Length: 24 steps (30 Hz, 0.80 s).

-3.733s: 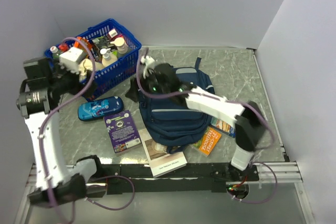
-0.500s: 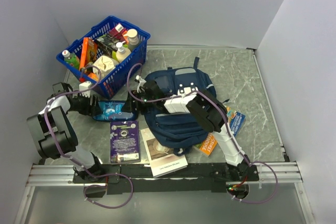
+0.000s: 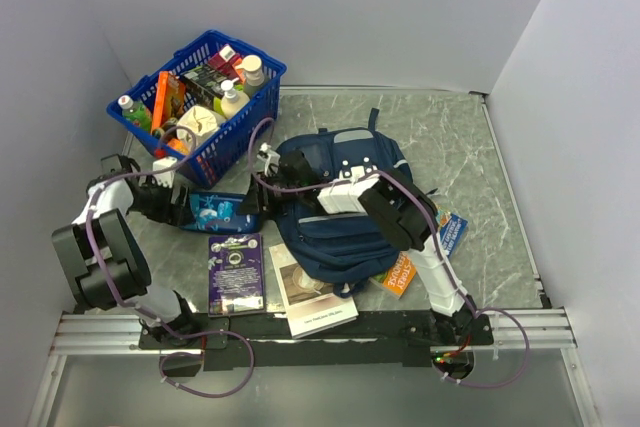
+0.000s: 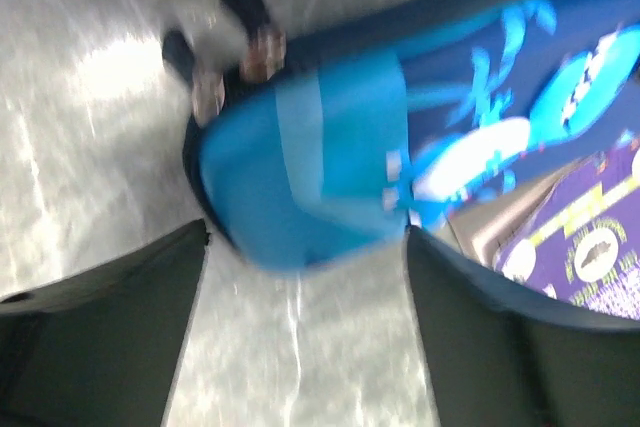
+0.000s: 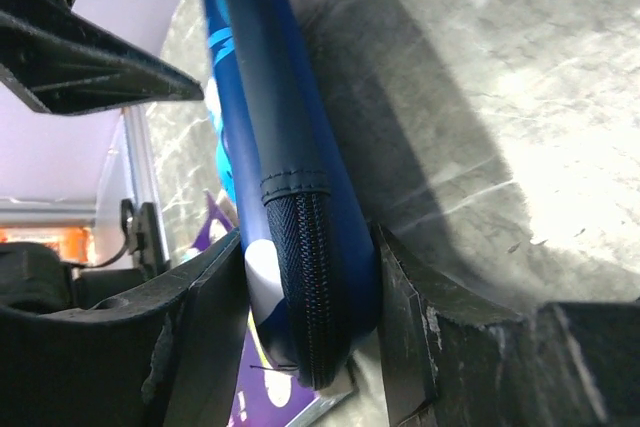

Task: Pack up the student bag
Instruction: Pick up the stationery from the center of the board.

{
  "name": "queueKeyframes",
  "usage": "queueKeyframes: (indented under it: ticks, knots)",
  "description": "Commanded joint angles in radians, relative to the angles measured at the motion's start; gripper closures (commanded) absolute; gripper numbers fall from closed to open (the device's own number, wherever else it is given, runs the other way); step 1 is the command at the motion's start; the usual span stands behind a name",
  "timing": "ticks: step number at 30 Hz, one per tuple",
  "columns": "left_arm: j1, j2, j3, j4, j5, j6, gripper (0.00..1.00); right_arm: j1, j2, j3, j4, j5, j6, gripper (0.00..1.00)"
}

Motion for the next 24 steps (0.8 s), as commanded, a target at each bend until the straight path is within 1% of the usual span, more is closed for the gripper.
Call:
queueKeyframes:
  ticks: [1, 2, 3, 4, 6, 7, 8, 10, 13, 15, 16, 17, 18, 19, 20, 21, 22, 23, 24]
  knots:
    - [0.007, -0.112, 0.181, -0.187, 0.115, 0.118, 0.06, -0.008, -0.177, -0.045, -0.006, -0.072, 0.015, 0.83]
    - [0.007, -0.119, 0.209, -0.229, 0.123, 0.143, 0.0, -0.012, -0.217, -0.057, -0.009, -0.07, 0.008, 0.86]
    - [0.007, -0.129, 0.239, -0.27, 0.135, 0.164, 0.03, -0.019, -0.234, -0.075, -0.021, -0.073, 0.006, 0.87]
    - [0.012, -0.147, 0.302, -0.354, 0.152, 0.208, 0.03, -0.022, -0.253, -0.085, -0.026, -0.076, 0.003, 0.88]
    - [0.017, -0.164, 0.373, -0.433, 0.177, 0.242, 0.04, -0.031, -0.314, -0.118, -0.034, -0.079, -0.002, 0.89]
    - [0.02, -0.181, 0.443, -0.467, 0.206, 0.271, 0.04, -0.035, -0.337, -0.134, -0.046, -0.073, -0.011, 0.89]
    - [0.02, -0.188, 0.477, -0.532, 0.218, 0.284, 0.04, -0.036, -0.386, -0.151, -0.046, -0.067, -0.014, 0.89]
    - [0.02, -0.21, 0.561, -0.576, 0.242, 0.304, 0.04, -0.039, -0.431, -0.184, -0.078, -0.041, -0.04, 0.89]
    - [-0.008, -0.23, 0.629, -0.602, 0.252, 0.282, 0.04, -0.047, -0.51, -0.2, -0.133, 0.014, -0.084, 0.89]
    - [-0.029, -0.247, 0.645, -0.625, 0.253, 0.276, 0.04, -0.058, -0.575, -0.232, -0.163, 0.032, -0.086, 0.89]
    - [-0.066, -0.256, 0.642, -0.625, 0.252, 0.266, 0.04, -0.068, -0.604, -0.253, -0.17, 0.042, -0.089, 0.89]
    - [-0.094, -0.264, 0.639, -0.619, 0.237, 0.25, 0.04, -0.073, -0.679, -0.305, -0.19, 0.055, -0.091, 0.89]
    - [-0.127, -0.286, 0.628, -0.59, 0.223, 0.208, 0.04, -0.077, -0.72, -0.328, -0.212, 0.08, -0.097, 0.89]
    - [-0.204, -0.299, 0.62, -0.567, 0.207, 0.184, 0.03, -0.079, -0.765, -0.348, -0.245, 0.138, -0.126, 0.9]
    - [-0.247, -0.311, 0.612, -0.536, 0.191, 0.155, 0.04, -0.088, -0.855, -0.382, -0.344, 0.187, -0.144, 0.91]
    - [-0.293, -0.331, 0.593, -0.474, 0.152, 0.094, 0.04, -0.091, -0.903, -0.399, -0.394, 0.239, -0.158, 0.91]
    - [-0.403, -0.336, 0.583, -0.443, 0.126, 0.066, 0.04, -0.096, -0.953, -0.417, -0.45, 0.291, -0.175, 0.92]
    - [-0.469, -0.337, 0.576, -0.418, 0.096, 0.043, 0.04, -0.111, -1.05, -0.44, -0.51, 0.406, -0.181, 0.94]
    - [-0.527, -0.324, 0.565, -0.378, 0.027, 0.008, 0.04, -0.114, -1.098, -0.451, -0.611, 0.455, -0.186, 0.94]
